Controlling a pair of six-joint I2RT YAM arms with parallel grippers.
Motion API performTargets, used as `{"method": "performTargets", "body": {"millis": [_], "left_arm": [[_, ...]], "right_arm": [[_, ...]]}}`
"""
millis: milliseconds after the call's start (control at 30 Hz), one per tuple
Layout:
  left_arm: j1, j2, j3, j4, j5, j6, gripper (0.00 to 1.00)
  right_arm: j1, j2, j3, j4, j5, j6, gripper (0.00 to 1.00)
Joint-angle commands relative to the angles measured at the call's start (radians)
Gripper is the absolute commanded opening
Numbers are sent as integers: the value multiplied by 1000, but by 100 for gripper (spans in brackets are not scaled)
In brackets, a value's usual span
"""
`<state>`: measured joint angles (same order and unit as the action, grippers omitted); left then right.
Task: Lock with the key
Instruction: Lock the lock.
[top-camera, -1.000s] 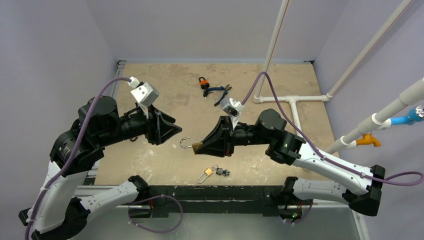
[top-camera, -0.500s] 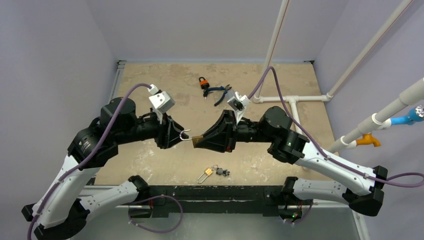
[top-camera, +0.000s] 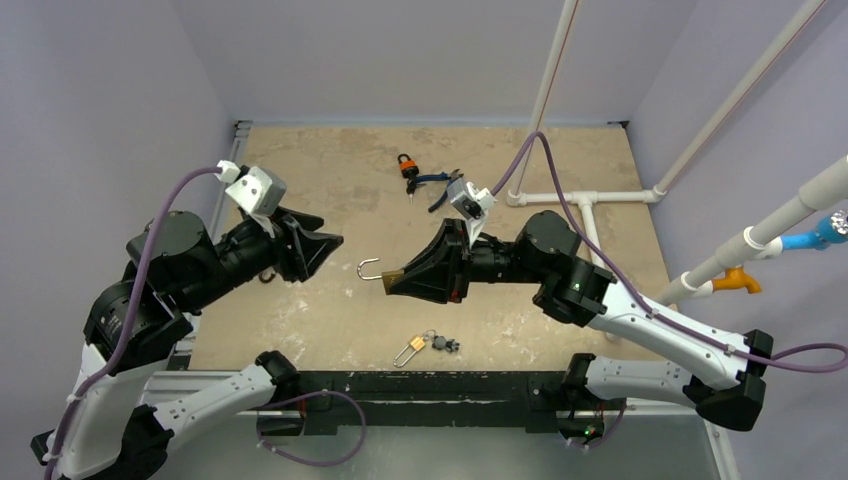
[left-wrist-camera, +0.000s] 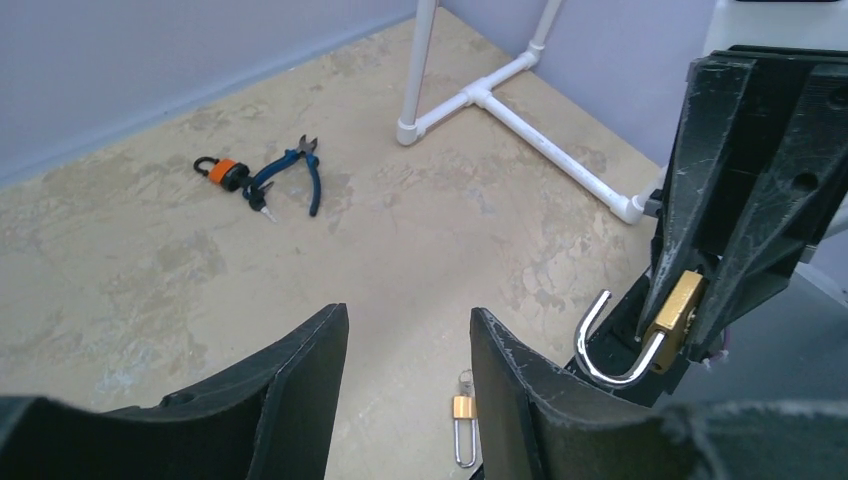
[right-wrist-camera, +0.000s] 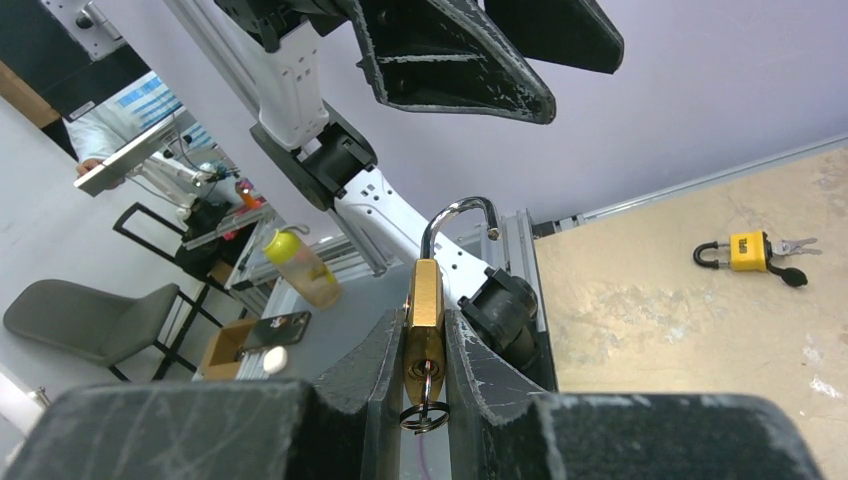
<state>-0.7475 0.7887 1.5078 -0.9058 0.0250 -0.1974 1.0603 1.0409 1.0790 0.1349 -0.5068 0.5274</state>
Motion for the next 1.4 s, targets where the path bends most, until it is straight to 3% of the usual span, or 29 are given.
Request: {"method": "performTargets", "body": {"millis": [0,367,733,933,1033,1133,1233,1367], "left_arm": [[-3,27,15,74,113,19,48],[-3,14,-62,141,260,11,46],[-15,-5,-148,136,342,13,28],[-29,-2,-164,135,471,27,24],[-32,-19,-154,104,372,38,26],[-31,-42,-125,55,229,56,37],[-30,-65,-117,64,271,74,44],[-31,-76,-109,90,365,85,46]], "right_arm": [[3,1,22,53,11,16,0],[3,11,22,52,31,10,0],[2,14,50,44,64,-1,0],[0,16,58,29,123,-8,0],[-3,-2,70,-13,171,-38,0],[-26,-41,59,-34,185,-46,0],[-53,-62,39,-24,149,-21,0],[-86,-89,-1,34,61,22,0]]}}
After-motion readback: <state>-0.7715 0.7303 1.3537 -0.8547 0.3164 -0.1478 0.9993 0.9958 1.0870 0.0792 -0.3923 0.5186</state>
